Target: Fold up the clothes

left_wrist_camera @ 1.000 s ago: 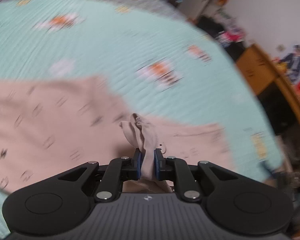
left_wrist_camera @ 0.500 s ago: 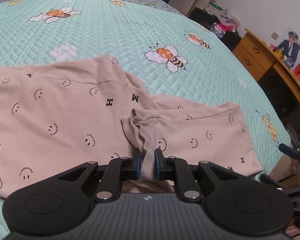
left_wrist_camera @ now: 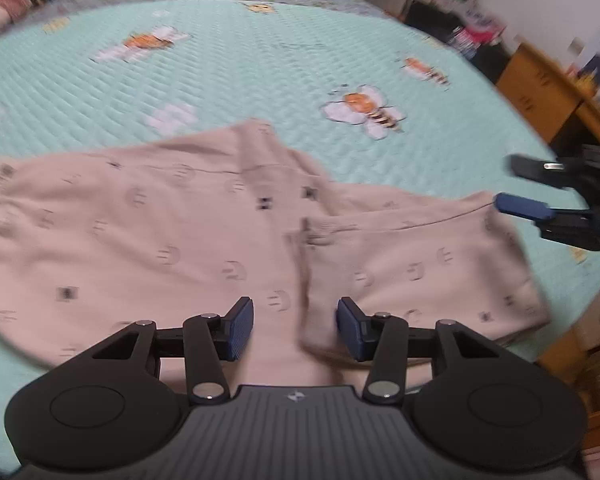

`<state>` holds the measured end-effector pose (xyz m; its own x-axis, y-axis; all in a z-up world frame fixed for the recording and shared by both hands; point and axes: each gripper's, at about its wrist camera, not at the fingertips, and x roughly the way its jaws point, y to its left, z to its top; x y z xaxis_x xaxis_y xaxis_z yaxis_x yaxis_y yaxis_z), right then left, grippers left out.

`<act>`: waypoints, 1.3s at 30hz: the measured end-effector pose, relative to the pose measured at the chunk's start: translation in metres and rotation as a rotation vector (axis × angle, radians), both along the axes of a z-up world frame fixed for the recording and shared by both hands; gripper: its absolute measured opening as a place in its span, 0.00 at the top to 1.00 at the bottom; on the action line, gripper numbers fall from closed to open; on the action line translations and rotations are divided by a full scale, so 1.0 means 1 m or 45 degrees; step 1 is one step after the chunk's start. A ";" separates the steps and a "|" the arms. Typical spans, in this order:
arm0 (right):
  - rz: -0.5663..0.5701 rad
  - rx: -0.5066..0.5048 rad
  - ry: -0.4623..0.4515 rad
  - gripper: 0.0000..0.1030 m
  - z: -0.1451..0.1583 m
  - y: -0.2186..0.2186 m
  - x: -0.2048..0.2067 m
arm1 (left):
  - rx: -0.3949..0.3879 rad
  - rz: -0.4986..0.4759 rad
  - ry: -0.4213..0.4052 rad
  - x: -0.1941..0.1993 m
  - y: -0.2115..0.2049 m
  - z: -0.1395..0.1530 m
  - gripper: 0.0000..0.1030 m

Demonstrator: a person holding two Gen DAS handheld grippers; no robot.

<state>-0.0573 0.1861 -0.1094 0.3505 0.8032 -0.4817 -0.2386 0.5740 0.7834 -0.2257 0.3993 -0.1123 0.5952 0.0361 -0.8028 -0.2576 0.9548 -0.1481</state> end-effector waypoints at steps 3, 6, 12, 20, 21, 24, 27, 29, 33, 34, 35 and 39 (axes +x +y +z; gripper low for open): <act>-0.179 0.044 0.249 0.76 -0.046 -0.012 0.013 | 0.080 0.032 0.041 0.000 -0.002 0.012 0.52; -0.237 0.130 0.285 0.85 -0.054 -0.023 0.004 | 0.073 0.034 0.027 0.005 -0.004 0.026 0.52; -0.246 0.187 0.142 0.68 -0.019 -0.036 -0.028 | 0.118 -0.093 0.038 0.032 -0.042 0.033 0.46; -0.279 0.026 0.244 0.98 -0.054 -0.039 -0.023 | 0.224 -0.194 0.179 0.054 -0.067 -0.023 0.45; -0.286 0.025 0.240 0.97 -0.052 -0.041 -0.025 | 0.226 -0.195 0.181 0.054 -0.067 -0.023 0.45; -0.264 -0.010 0.154 0.83 -0.032 -0.040 -0.038 | 0.206 -0.195 0.180 0.053 -0.064 -0.022 0.45; -0.214 -0.005 0.076 0.68 -0.012 -0.038 -0.058 | 0.197 -0.202 0.169 0.051 -0.063 -0.023 0.45; -0.181 -0.027 0.095 0.66 -0.016 -0.039 -0.068 | 0.196 -0.206 0.162 0.050 -0.064 -0.023 0.44; -0.177 -0.171 0.118 1.00 -0.037 -0.042 -0.075 | 0.187 -0.214 0.158 0.052 -0.062 -0.024 0.44; -0.191 -0.169 0.117 1.00 -0.034 -0.043 -0.077 | 0.184 -0.216 0.157 0.052 -0.062 -0.024 0.44; -0.205 -0.167 0.116 0.93 -0.030 -0.044 -0.079 | 0.182 -0.217 0.157 0.053 -0.061 -0.024 0.44; -0.139 -0.174 0.006 0.83 -0.006 -0.036 -0.090 | 0.186 -0.223 0.150 0.051 -0.061 -0.024 0.44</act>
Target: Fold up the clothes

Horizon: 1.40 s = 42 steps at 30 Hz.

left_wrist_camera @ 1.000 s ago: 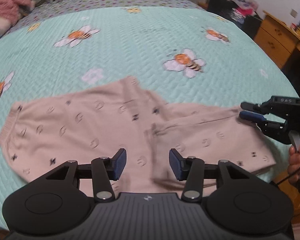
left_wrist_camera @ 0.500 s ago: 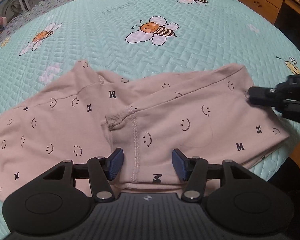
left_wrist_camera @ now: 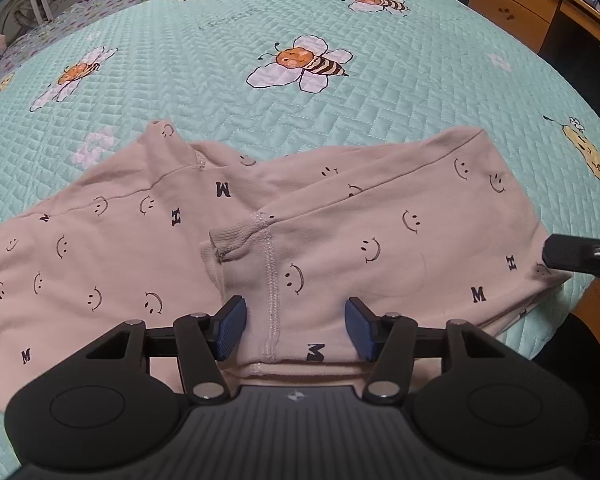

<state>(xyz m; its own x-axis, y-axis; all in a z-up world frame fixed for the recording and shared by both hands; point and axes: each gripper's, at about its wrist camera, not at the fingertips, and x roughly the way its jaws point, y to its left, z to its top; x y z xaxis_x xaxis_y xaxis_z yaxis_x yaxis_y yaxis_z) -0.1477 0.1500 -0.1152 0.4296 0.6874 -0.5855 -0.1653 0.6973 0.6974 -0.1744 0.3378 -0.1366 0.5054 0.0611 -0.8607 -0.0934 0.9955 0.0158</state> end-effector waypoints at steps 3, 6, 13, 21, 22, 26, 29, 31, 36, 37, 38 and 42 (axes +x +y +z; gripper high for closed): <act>0.011 -0.044 0.068 0.77 -0.013 0.001 -0.001 | -0.004 -0.002 -0.002 0.000 0.001 -0.001 0.43; -0.014 -0.100 0.109 0.92 -0.023 0.000 -0.002 | -0.011 -0.007 -0.005 -0.001 0.002 -0.001 0.43; 0.045 -0.112 -0.034 0.76 0.024 0.020 0.011 | -0.014 -0.013 -0.014 -0.001 0.002 -0.002 0.42; 0.062 -0.151 -0.025 0.74 -0.001 0.061 0.095 | -0.018 -0.019 -0.009 0.000 0.003 -0.002 0.41; 0.048 -0.144 0.008 0.76 -0.009 0.061 0.104 | -0.018 -0.020 -0.008 0.000 0.003 -0.002 0.41; -0.053 -0.031 0.104 1.00 -0.038 0.042 0.117 | -0.016 -0.021 -0.011 -0.001 0.003 -0.003 0.41; -0.113 0.055 0.130 0.98 -0.036 0.031 0.110 | -0.005 -0.024 -0.008 0.000 0.002 -0.003 0.40; -0.128 0.041 0.045 0.90 -0.020 0.029 0.097 | -0.002 -0.022 -0.006 0.000 0.001 -0.004 0.40; -0.038 -0.001 -0.053 0.73 0.005 0.032 0.047 | -0.008 -0.015 -0.009 0.000 0.002 -0.004 0.40; -0.003 -0.017 -0.047 0.69 0.005 0.035 0.036 | -0.012 -0.013 -0.009 0.000 0.002 -0.004 0.39; 0.030 -0.046 -0.036 0.64 0.001 0.038 0.028 | -0.015 -0.011 -0.009 0.001 0.002 -0.004 0.39; 0.084 -0.120 -0.013 0.66 -0.022 0.046 0.016 | -0.029 -0.003 -0.022 0.000 0.004 -0.005 0.36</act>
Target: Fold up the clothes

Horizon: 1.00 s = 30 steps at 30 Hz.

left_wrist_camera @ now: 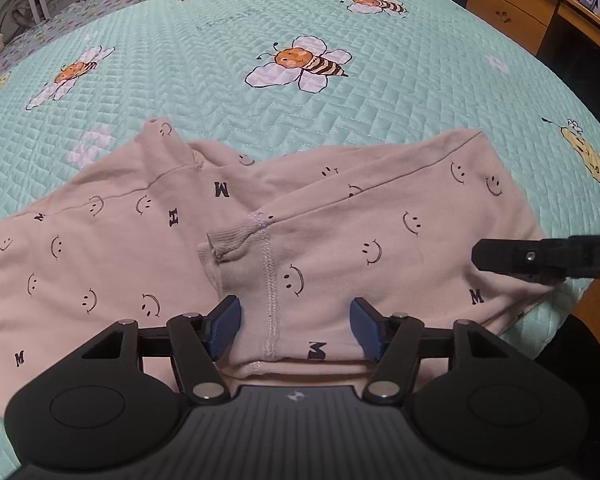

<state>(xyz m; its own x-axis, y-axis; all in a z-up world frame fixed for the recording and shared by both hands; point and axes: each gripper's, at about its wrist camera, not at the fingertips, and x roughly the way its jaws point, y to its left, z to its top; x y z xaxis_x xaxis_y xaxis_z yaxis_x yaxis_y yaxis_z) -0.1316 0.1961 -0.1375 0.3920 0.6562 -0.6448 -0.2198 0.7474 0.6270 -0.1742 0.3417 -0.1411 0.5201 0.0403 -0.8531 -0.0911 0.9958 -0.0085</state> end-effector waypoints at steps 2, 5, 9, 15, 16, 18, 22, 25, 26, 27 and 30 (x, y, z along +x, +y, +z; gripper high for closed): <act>-0.008 -0.026 -0.019 0.67 0.008 0.001 -0.002 | -0.021 0.009 -0.016 -0.001 0.003 0.000 0.35; 0.058 -0.098 -0.160 0.58 0.036 0.014 -0.018 | -0.148 0.064 -0.081 -0.009 0.018 0.006 0.35; 0.131 -0.082 -0.115 0.43 0.033 0.031 -0.021 | -0.349 0.225 -0.201 -0.032 0.054 0.020 0.40; 0.110 -0.150 -0.080 0.44 0.018 0.042 -0.021 | -0.431 0.538 -0.513 -0.108 0.130 0.067 0.38; 0.108 -0.146 -0.080 0.44 0.021 0.042 -0.022 | -0.439 0.635 -0.549 -0.123 0.147 0.070 0.36; 0.093 -0.092 -0.071 0.44 0.027 0.039 -0.023 | -0.456 0.819 -0.603 -0.152 0.179 0.068 0.35; 0.081 -0.036 -0.068 0.44 0.037 0.035 -0.026 | -0.543 1.049 -0.587 -0.185 0.232 0.040 0.35; 0.076 -0.024 -0.043 0.44 0.041 0.038 -0.027 | -0.642 1.107 -0.568 -0.189 0.253 0.015 0.35; 0.072 -0.026 -0.037 0.44 0.042 0.039 -0.027 | -0.688 1.109 -0.562 -0.188 0.259 0.008 0.35; 0.069 -0.034 -0.034 0.44 0.043 0.040 -0.028 | -0.735 1.111 -0.556 -0.187 0.264 0.000 0.35; 0.062 -0.060 -0.026 0.44 0.044 0.044 -0.028 | -0.775 1.074 -0.548 -0.178 0.271 -0.010 0.35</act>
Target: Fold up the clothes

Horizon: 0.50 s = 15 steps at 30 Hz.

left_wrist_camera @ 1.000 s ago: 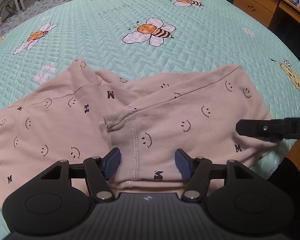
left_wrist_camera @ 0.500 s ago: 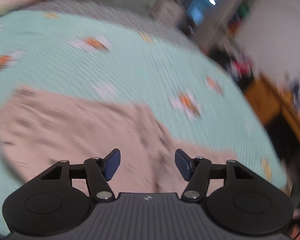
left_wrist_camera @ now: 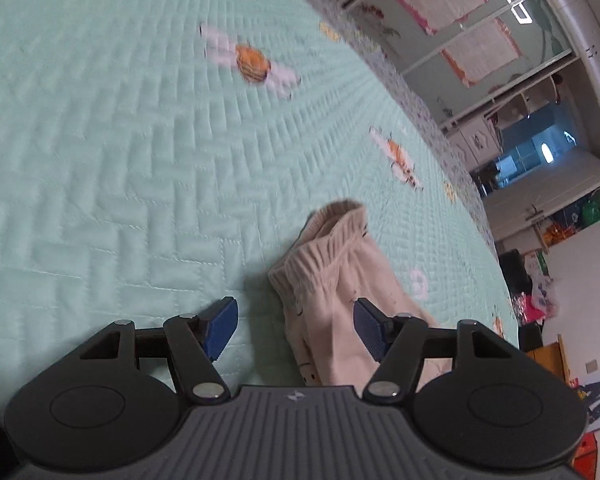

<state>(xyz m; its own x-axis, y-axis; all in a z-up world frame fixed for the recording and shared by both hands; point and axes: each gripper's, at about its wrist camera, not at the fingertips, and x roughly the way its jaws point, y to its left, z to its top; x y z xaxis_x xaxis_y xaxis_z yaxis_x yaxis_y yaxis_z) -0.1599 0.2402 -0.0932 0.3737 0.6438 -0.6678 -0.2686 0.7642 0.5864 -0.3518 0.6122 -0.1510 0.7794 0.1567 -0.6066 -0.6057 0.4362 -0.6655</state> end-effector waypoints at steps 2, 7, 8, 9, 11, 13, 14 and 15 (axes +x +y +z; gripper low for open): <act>-0.003 -0.025 0.005 0.44 -0.001 0.003 0.000 | 0.001 -0.033 -0.016 0.004 0.003 0.000 0.35; 0.230 -0.170 -0.158 0.44 0.015 0.051 -0.013 | -0.057 -0.056 -0.079 0.008 0.014 -0.006 0.35; 0.313 -0.196 -0.207 0.44 0.020 0.068 -0.019 | -0.069 -0.055 -0.090 0.006 0.016 -0.009 0.35; 0.383 -0.209 -0.240 0.44 0.023 0.085 -0.024 | -0.076 -0.056 -0.103 0.004 0.017 -0.010 0.35; 0.468 -0.228 -0.266 0.44 0.024 0.117 -0.028 | -0.086 -0.063 -0.123 0.004 0.021 -0.011 0.35; 0.542 -0.259 -0.298 0.43 0.025 0.150 -0.032 | -0.106 -0.066 -0.146 0.002 0.024 -0.012 0.35; 0.578 -0.289 -0.325 0.43 0.026 0.168 -0.034 | -0.119 -0.064 -0.161 0.001 0.025 -0.012 0.35; 0.620 -0.319 -0.369 0.43 0.029 0.187 -0.038 | -0.132 -0.049 -0.175 -0.002 0.027 -0.012 0.35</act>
<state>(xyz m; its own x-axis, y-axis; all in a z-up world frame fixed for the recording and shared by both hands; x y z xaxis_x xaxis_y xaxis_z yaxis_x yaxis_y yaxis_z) -0.1976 0.4268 -0.0646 0.2653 0.6230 -0.7358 -0.7427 0.6187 0.2561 -0.3538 0.6388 -0.1630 0.8602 0.0674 -0.5055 -0.4902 0.3822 -0.7833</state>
